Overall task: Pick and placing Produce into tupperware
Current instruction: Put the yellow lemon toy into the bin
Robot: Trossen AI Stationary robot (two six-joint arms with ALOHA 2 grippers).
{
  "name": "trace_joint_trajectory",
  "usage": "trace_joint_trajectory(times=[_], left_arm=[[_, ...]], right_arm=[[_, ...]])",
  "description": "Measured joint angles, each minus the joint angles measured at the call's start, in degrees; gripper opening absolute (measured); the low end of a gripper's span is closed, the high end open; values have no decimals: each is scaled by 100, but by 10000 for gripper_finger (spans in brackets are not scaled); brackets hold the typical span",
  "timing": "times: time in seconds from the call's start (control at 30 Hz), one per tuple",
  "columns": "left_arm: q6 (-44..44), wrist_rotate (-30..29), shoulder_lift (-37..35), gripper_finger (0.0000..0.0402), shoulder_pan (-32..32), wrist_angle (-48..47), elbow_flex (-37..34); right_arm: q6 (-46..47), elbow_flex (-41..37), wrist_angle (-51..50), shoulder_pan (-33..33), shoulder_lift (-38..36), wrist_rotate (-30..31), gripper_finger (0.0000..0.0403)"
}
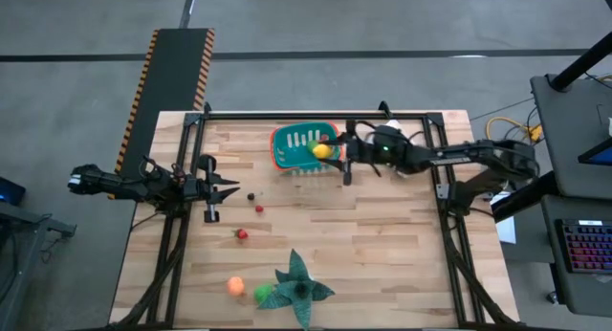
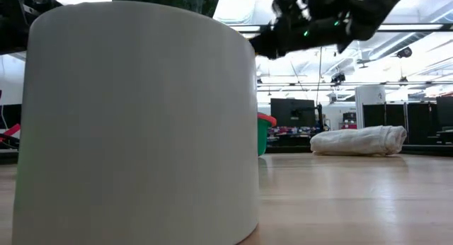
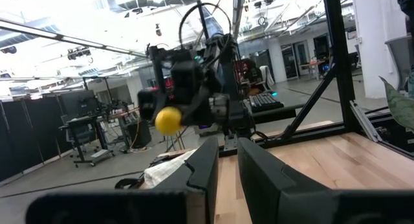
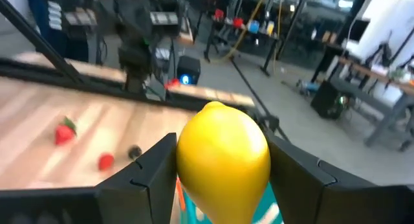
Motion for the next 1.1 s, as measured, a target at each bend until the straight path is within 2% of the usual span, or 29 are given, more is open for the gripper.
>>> trace_joint_trajectory(times=[0.23, 0.4, 0.47, 0.6, 0.8, 1.1], left_arm=[[0, 0, 2, 46, -1, -5, 0], [0, 0, 0, 46, 1, 0, 0], [0, 0, 0, 46, 1, -3, 0], [0, 0, 0, 46, 1, -9, 0], [0, 0, 4, 46, 0, -13, 0], [0, 0, 0, 46, 1, -16, 0]], right_arm=[[151, 403, -55, -389, 894, -3, 190], [153, 795, -423, -617, 1355, 42, 190], [150, 960, -663, -675, 1478, 240, 190], [13, 1234, -1217, -733, 1598, 922, 190], [-50, 1502, -1884, -738, 1594, 1592, 190], [318, 1613, -2613, -746, 1590, 1699, 190]])
